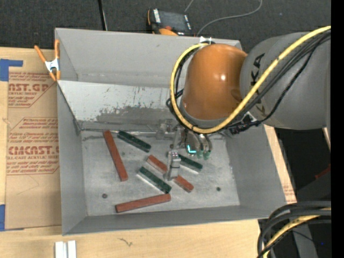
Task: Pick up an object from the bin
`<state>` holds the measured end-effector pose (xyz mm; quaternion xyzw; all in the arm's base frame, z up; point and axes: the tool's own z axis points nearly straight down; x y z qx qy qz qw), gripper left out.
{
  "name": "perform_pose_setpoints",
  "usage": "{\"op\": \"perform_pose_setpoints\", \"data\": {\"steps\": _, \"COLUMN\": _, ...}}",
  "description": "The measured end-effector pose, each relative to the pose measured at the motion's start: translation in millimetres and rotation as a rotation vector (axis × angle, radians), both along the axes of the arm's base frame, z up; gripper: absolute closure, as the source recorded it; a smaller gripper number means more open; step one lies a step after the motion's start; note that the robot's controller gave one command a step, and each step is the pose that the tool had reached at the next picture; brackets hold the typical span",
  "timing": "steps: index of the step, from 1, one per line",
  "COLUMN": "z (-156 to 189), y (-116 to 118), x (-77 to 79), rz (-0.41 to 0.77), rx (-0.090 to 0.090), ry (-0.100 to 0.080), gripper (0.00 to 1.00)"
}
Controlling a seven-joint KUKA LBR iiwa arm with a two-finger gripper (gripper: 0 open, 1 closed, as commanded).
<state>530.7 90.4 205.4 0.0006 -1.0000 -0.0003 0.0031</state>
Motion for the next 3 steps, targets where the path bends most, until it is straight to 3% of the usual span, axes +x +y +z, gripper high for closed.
{"op": "perform_pose_setpoints", "data": {"steps": 1, "z": -135.7, "y": -81.5, "x": 9.8, "rz": 0.318, "rx": 0.001, "ry": -0.006, "gripper": 0.00}}
{"op": "perform_pose_setpoints", "data": {"steps": 2, "z": -133.4, "y": -80.2, "x": 10.6, "rz": 0.319, "rx": 0.002, "ry": -0.008, "gripper": 1.00}}
{"op": "perform_pose_setpoints", "data": {"steps": 3, "z": 12.5, "y": -85.5, "x": -3.8, "rz": 0.302, "rx": -0.001, "ry": -0.016, "gripper": 1.00}}
